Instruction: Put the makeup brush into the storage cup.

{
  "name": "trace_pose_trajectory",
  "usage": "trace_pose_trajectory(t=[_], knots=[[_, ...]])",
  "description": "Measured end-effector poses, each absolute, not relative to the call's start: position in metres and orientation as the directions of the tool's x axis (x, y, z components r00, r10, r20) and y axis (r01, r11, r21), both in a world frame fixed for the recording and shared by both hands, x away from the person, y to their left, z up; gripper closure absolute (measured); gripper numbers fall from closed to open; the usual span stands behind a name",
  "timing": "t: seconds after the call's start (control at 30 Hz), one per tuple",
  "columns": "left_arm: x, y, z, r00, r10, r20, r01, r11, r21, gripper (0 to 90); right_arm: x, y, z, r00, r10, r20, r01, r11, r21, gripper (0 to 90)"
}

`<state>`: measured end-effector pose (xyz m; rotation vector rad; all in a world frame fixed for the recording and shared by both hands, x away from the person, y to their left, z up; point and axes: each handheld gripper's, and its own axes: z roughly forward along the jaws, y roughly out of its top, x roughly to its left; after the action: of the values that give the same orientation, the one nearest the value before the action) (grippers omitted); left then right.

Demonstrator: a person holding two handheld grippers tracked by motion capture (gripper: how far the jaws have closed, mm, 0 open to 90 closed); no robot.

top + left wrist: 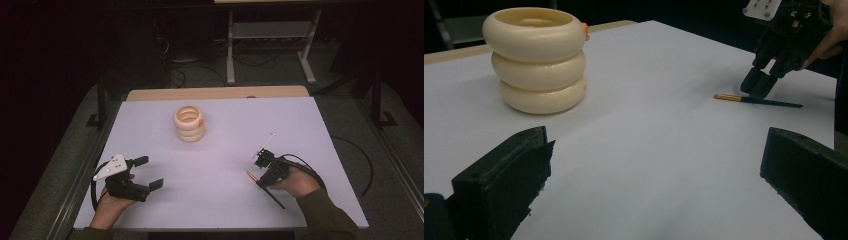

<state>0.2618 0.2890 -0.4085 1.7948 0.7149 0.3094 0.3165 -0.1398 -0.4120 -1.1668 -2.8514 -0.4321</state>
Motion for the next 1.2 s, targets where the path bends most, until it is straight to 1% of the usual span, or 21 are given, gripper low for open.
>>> trace_pose_trajectory(t=[0.6,0.83,1.2], knots=[[0.2617,0.2885,-0.4082,0.782,0.608,-0.14,0.316,-0.193,0.929,0.0,0.3153,-0.136,-0.4159,-0.724,0.677,0.129,0.688,0.697,0.204,76.1],[0.2618,0.2885,-0.4082,0.781,0.608,-0.14,0.316,-0.193,0.929,0.0,0.3152,-0.1355,-0.4168,-0.727,0.675,0.126,0.686,0.702,0.191,76.6],[0.2617,0.2884,-0.4082,0.781,0.608,-0.14,0.316,-0.191,0.929,0.0,0.3148,-0.1342,-0.418,-0.729,0.674,0.121,0.684,0.708,0.176,79.9]])
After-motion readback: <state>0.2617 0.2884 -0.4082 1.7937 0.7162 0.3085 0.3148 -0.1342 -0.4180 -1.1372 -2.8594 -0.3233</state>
